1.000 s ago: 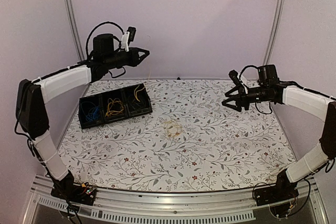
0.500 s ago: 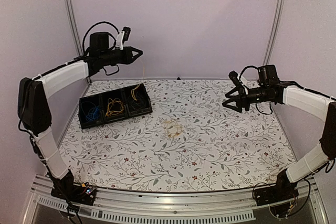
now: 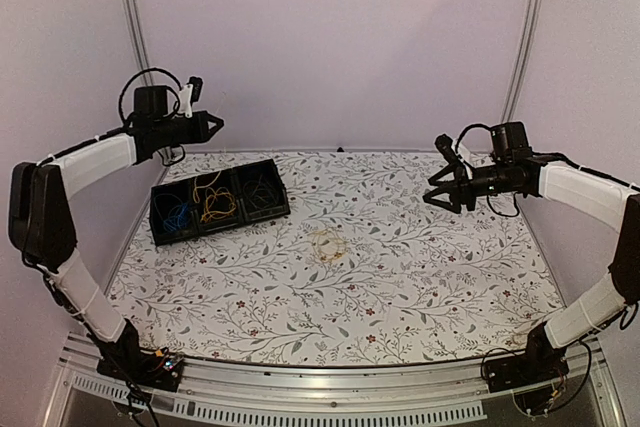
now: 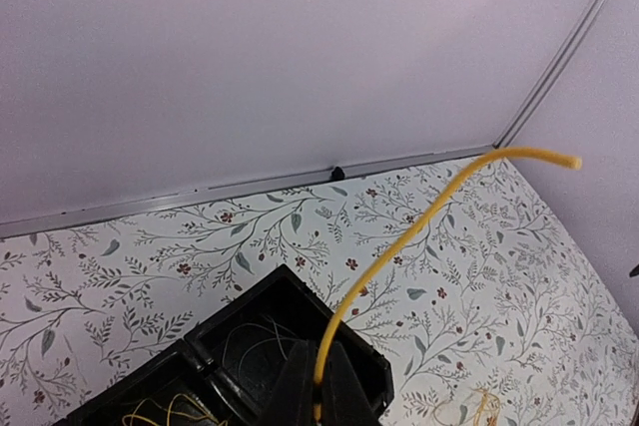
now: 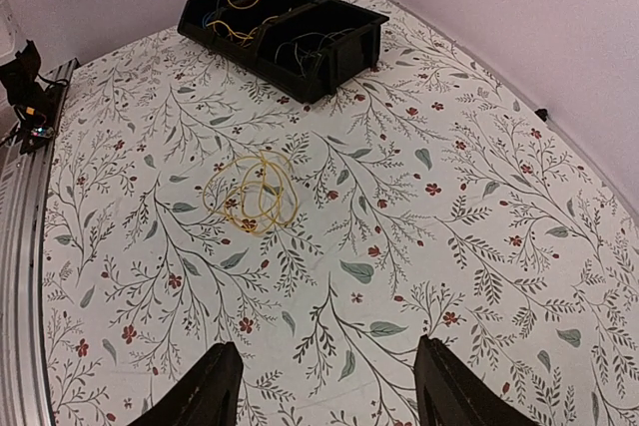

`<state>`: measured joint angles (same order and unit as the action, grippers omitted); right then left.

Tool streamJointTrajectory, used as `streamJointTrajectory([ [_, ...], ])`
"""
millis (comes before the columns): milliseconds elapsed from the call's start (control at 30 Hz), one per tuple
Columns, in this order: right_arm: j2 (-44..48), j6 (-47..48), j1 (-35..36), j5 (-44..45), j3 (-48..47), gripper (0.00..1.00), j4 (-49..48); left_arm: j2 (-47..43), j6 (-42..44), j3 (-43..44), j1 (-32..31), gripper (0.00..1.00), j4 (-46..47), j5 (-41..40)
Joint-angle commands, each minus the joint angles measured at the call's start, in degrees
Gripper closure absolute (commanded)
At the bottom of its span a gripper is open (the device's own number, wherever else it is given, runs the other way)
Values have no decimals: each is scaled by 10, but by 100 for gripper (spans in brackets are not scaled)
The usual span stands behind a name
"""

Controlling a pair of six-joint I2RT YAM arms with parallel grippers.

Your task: Untangle the cables

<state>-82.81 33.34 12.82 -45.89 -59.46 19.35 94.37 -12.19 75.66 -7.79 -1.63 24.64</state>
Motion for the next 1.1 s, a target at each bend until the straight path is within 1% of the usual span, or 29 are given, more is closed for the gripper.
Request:
streamJointTrajectory([
  [0,-6,7,5,1,-15,37,9,32,10,-11,5,100,46,21],
  [200,-6,12,5,9,-15,37,10,57,15,-11,7,100,59,21],
  [267,-8,13,5,8,-16,38,12,60,14,-20,8,100,63,3],
  [467,-12,17,5,8,-18,38,18,83,6,-44,10,100,21,-143],
  [567,-14,19,5,9,-19,38,21,91,-46,-68,10,100,-6,-239],
  [633,-16,19,6,7,-21,38,23,94,-55,-84,9,100,-4,-257],
  [833,-24,22,11,7,-27,39,33,118,-63,-90,-6,100,-39,-290],
  [967,-22,25,12,11,-28,39,36,145,-59,-81,-28,100,-55,-294],
  [1067,-18,26,12,14,-28,39,36,173,-62,-62,-39,100,-71,-282],
])
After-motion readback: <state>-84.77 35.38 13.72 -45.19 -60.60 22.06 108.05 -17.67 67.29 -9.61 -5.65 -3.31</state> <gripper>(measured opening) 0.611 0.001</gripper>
